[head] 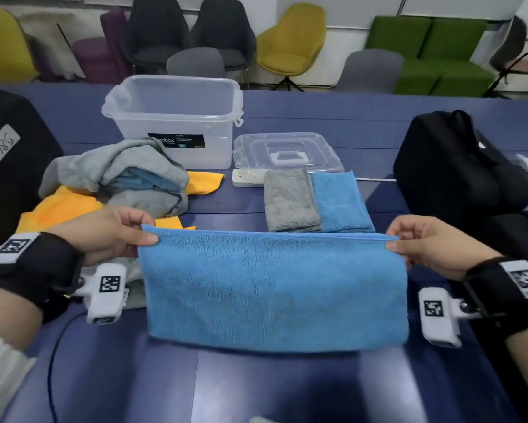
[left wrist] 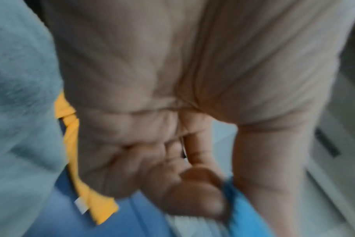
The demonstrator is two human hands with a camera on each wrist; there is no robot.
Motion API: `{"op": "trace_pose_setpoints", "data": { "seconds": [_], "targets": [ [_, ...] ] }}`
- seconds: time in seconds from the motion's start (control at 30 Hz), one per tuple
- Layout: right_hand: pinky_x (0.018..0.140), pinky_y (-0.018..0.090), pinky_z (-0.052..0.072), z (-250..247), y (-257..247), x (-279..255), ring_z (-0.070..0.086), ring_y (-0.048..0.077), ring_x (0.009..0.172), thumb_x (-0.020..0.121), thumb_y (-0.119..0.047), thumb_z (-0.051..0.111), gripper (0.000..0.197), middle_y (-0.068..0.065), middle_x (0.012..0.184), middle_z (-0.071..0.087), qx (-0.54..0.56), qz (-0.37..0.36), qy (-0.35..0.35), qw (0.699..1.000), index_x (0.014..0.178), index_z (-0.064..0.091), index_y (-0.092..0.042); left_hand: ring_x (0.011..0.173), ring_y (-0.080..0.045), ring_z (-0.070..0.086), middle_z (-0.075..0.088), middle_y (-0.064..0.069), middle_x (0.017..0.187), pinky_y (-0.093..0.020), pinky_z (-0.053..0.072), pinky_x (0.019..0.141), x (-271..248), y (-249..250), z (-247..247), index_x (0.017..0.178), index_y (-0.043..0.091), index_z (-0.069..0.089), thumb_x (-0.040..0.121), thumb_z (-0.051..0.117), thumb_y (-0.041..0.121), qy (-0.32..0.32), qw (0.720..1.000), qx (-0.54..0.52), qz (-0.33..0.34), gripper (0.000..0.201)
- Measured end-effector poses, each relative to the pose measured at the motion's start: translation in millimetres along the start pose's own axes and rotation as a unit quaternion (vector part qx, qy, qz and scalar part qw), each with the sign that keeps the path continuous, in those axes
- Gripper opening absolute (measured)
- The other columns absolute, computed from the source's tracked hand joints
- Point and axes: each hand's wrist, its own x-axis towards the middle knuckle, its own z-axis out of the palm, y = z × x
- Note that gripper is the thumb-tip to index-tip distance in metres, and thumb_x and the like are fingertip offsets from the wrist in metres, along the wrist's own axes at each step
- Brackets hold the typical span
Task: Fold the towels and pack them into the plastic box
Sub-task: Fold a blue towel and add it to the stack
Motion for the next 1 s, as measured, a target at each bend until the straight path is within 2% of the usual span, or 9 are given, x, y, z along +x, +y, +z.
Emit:
{"op": "trace_pose_setpoints", "data": {
  "seconds": [0.1, 0.17, 0.3, 0.47, 0.53, 0.67, 0.73, 0.83, 1.0],
  "targets": [
    [0.035, 0.016, 0.032, 17, 41, 27, 0.039, 0.009, 0.033, 0.085, 0.012, 0.058, 0.024, 0.004, 0.046, 0.047, -0.073, 0.051, 0.080, 0.993, 0.073, 0.049, -0.007, 0.051, -0.017, 0.047, 0.055, -0.008, 0.062, -0.024, 0.033, 0.050, 23, -23, 18, 0.059, 0.014, 0.062, 0.026, 0.097, 0.032, 0.089, 0.990, 0.055, -0.090, 0.052],
    [0.034, 0.016, 0.030, 31, 71, 45, 0.039, 0.008, 0.031, 0.083, 0.008, 0.063, 0.024, 0.005, 0.046, 0.047, -0.143, 0.084, 0.113, 0.980, 0.070, 0.051, -0.009, 0.038, -0.016, 0.037, 0.047, -0.008, 0.056, -0.016, 0.024, 0.040, 41, -44, 34, 0.065, 0.012, 0.058, 0.056, 0.091, 0.023, 0.153, 0.971, 0.119, -0.138, 0.035],
    [0.050, 0.028, 0.046, 48, 107, 70, 0.052, 0.019, 0.041, 0.082, 0.000, 0.066, 0.026, 0.007, 0.054, 0.054, -0.175, 0.125, 0.195, 0.957, 0.066, 0.051, -0.013, 0.027, -0.010, 0.046, 0.053, -0.012, 0.058, -0.013, 0.029, 0.032, 72, -76, 57, 0.071, 0.011, 0.046, 0.083, 0.070, 0.001, 0.214, 0.958, 0.072, -0.177, 0.028],
    [0.052, 0.027, 0.049, 56, 102, 74, 0.060, 0.016, 0.048, 0.089, -0.005, 0.059, 0.017, 0.015, 0.075, 0.063, -0.190, 0.148, 0.261, 0.935, 0.074, 0.054, -0.011, 0.065, -0.018, 0.061, 0.059, -0.012, 0.076, -0.027, 0.046, 0.055, 85, -79, 71, 0.072, 0.012, 0.043, 0.090, 0.058, -0.001, 0.274, 0.950, -0.030, -0.149, 0.027],
    [0.057, 0.032, 0.054, 59, 101, 74, 0.063, 0.018, 0.052, 0.091, -0.003, 0.055, 0.013, 0.014, 0.081, 0.063, -0.161, 0.153, 0.267, 0.938, 0.079, 0.054, -0.009, 0.068, -0.019, 0.060, 0.056, -0.012, 0.077, -0.029, 0.047, 0.058, 88, -78, 75, 0.071, 0.012, 0.041, 0.092, 0.055, -0.002, 0.277, 0.951, -0.051, -0.130, 0.029],
    [0.041, 0.019, 0.048, 61, 103, 73, 0.062, 0.012, 0.044, 0.093, 0.006, 0.042, 0.016, 0.010, 0.084, 0.057, -0.068, 0.146, 0.290, 0.943, 0.092, 0.054, -0.005, 0.069, -0.021, 0.060, 0.054, -0.014, 0.083, -0.032, 0.049, 0.066, 89, -76, 78, 0.073, 0.012, 0.042, 0.094, 0.048, -0.002, 0.289, 0.949, -0.068, -0.105, 0.027],
    [0.049, 0.021, 0.055, 59, 104, 72, 0.067, 0.016, 0.058, 0.092, 0.003, 0.043, 0.016, 0.013, 0.096, 0.059, -0.067, 0.137, 0.294, 0.943, 0.097, 0.055, -0.006, 0.076, -0.027, 0.063, 0.053, -0.016, 0.096, -0.035, 0.052, 0.069, 88, -74, 79, 0.089, 0.009, 0.048, 0.093, 0.048, -0.002, 0.293, 0.951, -0.033, -0.095, 0.012],
    [0.081, 0.034, 0.051, 53, 105, 66, 0.063, 0.033, 0.098, 0.088, -0.012, 0.057, 0.025, 0.017, 0.114, 0.061, -0.219, 0.158, 0.265, 0.925, 0.112, 0.054, -0.006, 0.103, -0.032, 0.058, 0.050, -0.014, 0.119, -0.040, 0.048, 0.084, 86, -79, 79, 0.121, 0.008, 0.049, 0.084, 0.060, 0.007, 0.294, 0.922, 0.250, -0.037, 0.039],
    [0.070, 0.030, 0.041, 56, 118, 40, 0.053, 0.023, 0.093, 0.076, -0.046, 0.075, 0.062, 0.008, 0.106, 0.051, -0.381, 0.252, 0.086, 0.885, 0.107, 0.043, -0.004, 0.100, -0.017, 0.053, 0.055, 0.004, 0.105, -0.032, 0.040, 0.095, 72, -82, 118, 0.103, 0.019, 0.061, 0.080, 0.065, 0.028, 0.111, 0.895, 0.415, 0.124, 0.026]
  ]
}}
